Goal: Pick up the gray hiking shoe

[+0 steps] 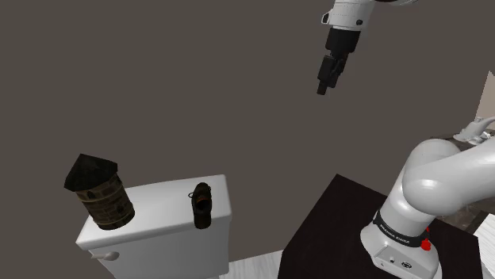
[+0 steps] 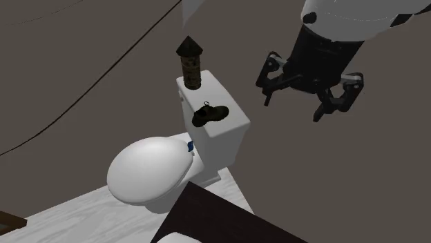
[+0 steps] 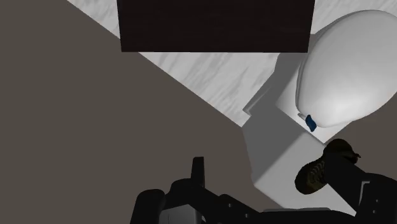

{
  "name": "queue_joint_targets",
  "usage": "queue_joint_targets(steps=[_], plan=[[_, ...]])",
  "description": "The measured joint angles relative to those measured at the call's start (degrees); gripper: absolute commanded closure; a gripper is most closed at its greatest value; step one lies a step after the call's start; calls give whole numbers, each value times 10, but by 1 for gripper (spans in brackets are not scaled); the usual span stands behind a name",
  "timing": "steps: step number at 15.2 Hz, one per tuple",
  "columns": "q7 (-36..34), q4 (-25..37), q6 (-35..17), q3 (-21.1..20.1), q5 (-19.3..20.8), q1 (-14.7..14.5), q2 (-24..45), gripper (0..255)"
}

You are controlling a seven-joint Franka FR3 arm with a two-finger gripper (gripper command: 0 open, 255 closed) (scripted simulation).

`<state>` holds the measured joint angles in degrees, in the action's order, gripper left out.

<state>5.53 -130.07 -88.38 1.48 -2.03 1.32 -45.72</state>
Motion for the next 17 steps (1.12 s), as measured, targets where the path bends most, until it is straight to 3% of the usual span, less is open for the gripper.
queue_joint_targets(steps=[6,17], plan=[[-14,-15,-61,-31,-14,-17,47,0],[-43,-5,-217,-104,-23,-51,215,0]])
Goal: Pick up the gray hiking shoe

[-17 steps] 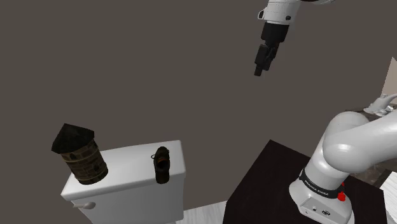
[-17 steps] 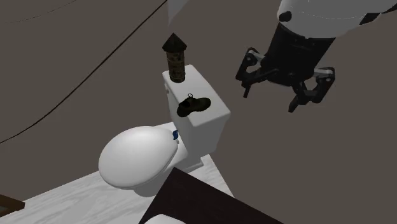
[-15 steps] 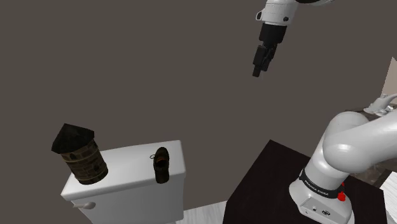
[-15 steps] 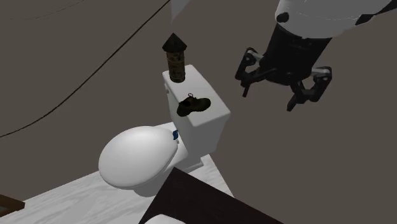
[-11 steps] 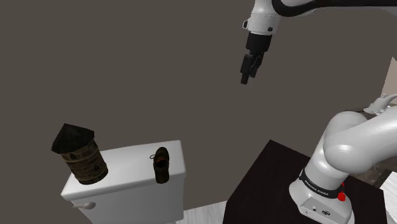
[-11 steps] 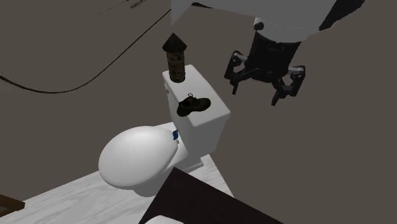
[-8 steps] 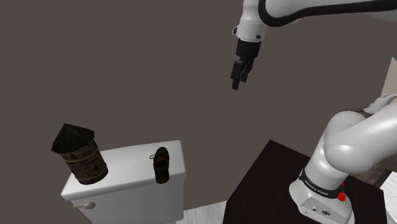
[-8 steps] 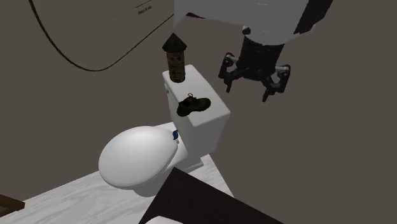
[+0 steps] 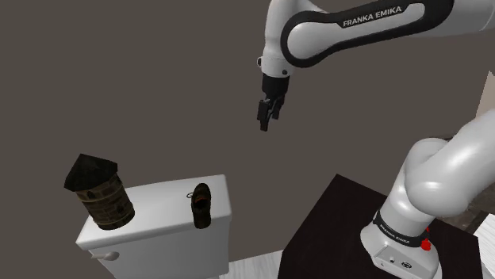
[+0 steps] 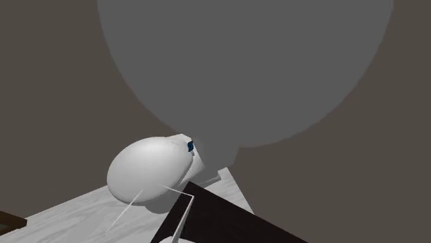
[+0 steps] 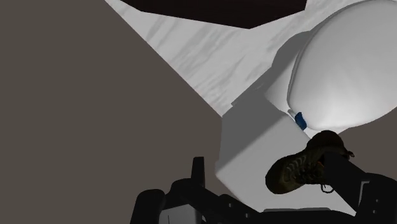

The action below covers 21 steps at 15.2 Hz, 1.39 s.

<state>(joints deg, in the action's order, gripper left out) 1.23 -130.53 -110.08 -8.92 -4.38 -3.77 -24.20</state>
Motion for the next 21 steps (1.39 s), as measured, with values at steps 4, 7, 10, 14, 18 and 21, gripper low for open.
queue_joint_targets(steps=[4,7,10,14,18,21], plan=[[-16,30,-42,-26,9,-10,74,0],[-31,49,-75,-46,21,-17,128,0],[-50,79,-102,-64,40,-26,188,0],[-74,126,-127,-80,72,-39,267,0],[-98,186,-148,-89,112,-58,357,0],[-113,237,-150,-91,139,-77,418,0]])
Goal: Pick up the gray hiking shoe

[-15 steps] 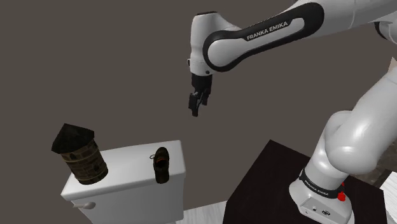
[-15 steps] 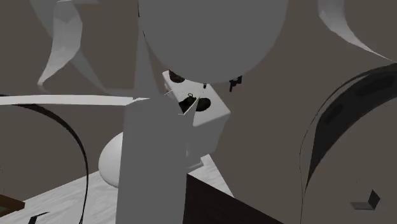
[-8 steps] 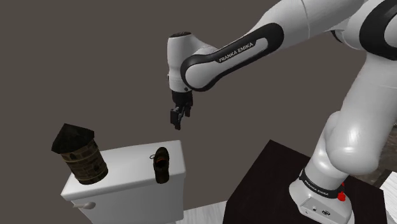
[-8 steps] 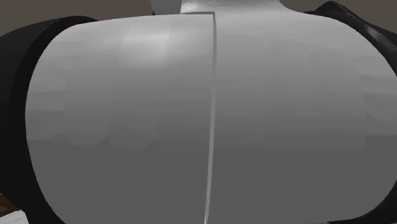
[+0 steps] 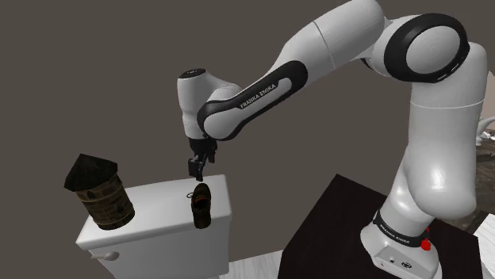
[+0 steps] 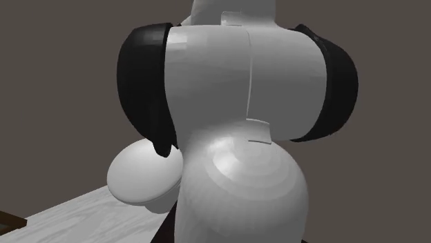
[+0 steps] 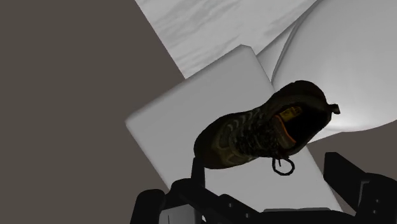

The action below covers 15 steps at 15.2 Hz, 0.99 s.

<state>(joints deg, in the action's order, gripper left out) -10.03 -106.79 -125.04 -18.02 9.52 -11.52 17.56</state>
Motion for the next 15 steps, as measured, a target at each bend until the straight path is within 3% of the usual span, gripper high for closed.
queue_joint_targets(steps=[7,14,15], plan=[[-22,133,6,7,53,-52,143,0],[-32,138,-25,14,67,-62,180,0],[-32,138,-27,14,68,-62,182,255]])
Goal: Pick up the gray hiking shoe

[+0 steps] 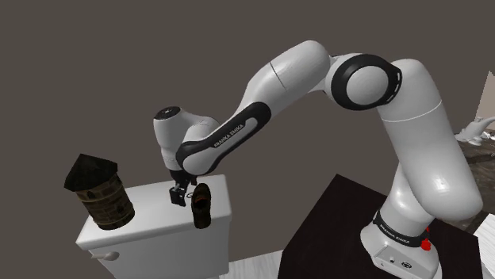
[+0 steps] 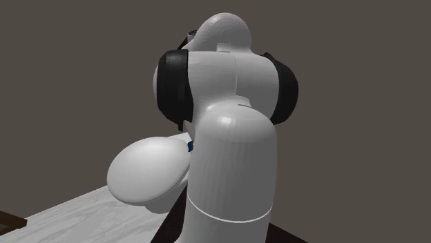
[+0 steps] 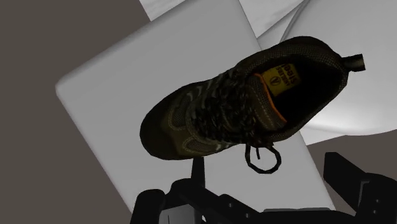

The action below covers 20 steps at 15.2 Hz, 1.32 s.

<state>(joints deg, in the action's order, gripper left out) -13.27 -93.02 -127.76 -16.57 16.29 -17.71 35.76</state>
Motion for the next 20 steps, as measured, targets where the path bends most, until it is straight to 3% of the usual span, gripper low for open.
queue_joint_targets(steps=[10,20], plan=[[-1,0,-3,0,1,0,1,255],[11,10,44,-9,-14,6,-36,255]])
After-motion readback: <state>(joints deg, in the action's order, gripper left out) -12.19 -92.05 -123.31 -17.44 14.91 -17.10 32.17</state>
